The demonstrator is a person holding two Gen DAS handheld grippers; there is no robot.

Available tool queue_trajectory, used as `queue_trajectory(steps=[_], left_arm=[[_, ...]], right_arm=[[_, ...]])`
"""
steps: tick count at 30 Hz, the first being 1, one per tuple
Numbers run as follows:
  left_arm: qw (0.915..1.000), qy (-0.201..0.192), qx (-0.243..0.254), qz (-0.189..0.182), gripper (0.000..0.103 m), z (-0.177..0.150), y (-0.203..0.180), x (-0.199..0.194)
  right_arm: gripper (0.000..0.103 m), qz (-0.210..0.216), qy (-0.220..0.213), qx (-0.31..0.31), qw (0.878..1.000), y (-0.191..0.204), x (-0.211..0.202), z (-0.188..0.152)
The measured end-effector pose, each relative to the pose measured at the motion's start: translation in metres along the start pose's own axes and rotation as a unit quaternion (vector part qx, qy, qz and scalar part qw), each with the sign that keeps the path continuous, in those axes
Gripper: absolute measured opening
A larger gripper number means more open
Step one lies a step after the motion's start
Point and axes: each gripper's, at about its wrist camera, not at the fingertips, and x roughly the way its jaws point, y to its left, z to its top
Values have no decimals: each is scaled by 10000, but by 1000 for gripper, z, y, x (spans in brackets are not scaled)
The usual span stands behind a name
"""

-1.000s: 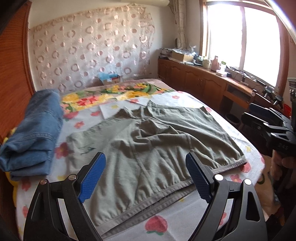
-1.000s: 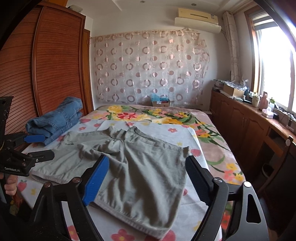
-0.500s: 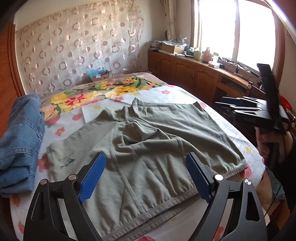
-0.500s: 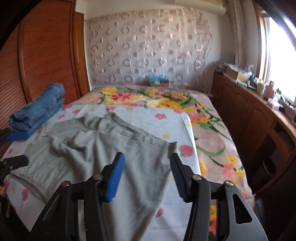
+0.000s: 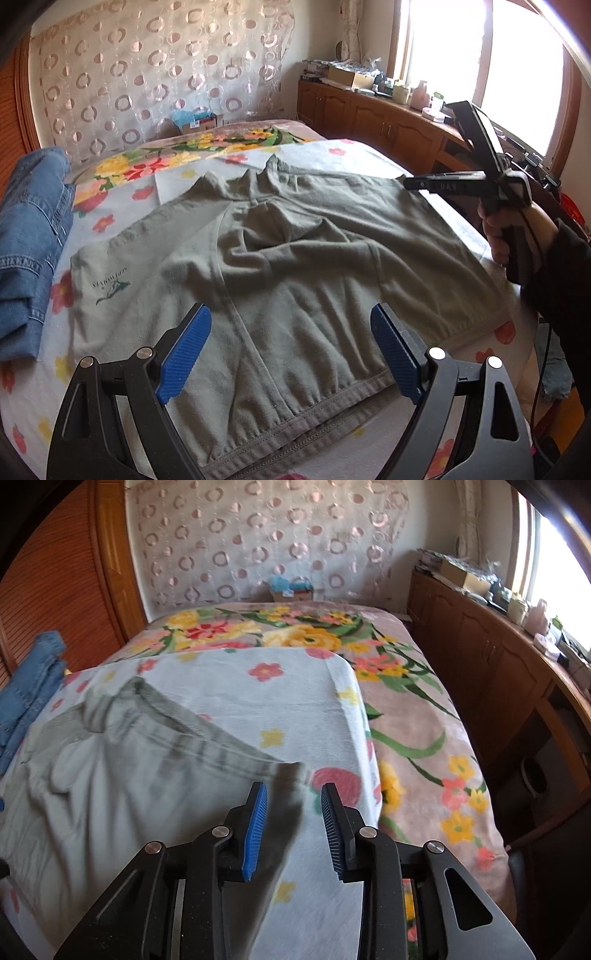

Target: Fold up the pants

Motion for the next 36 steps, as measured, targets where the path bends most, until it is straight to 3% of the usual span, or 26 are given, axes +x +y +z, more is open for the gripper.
queue_trajectory(steps=[4, 7, 14, 21, 25, 27, 29, 36], left_arm=[[9999, 117, -21, 9, 89, -4, 1, 6], [9997, 227, -21, 15, 89, -7, 2, 11], [9989, 462, -78, 46, 89, -13, 7, 21], [9985, 508, 84, 198, 89, -14, -1, 21], [9982, 531, 149, 256, 89, -12, -1, 22], [9981, 532, 149, 255, 89, -13, -1, 22], [9982, 531, 149, 256, 89, -13, 0, 21], [9981, 529, 180, 249, 89, -12, 0, 21]], right_arm=[[18, 156, 49, 187, 9997, -5, -6, 5], [4, 216, 33, 216, 9995, -6, -15, 4], [3, -562, -328, 318, 9974, -12, -29, 6], [3, -412, -227, 261, 9986, 0, -44, -10], [11, -328, -391, 181, 9985, 8, -54, -10], [32, -216, -536, 91, 9983, 12, -72, -21], [41, -114, -627, 15, 9980, 16, -81, -33], [46, 539, -683, -233, 9959, 33, -126, -113]])
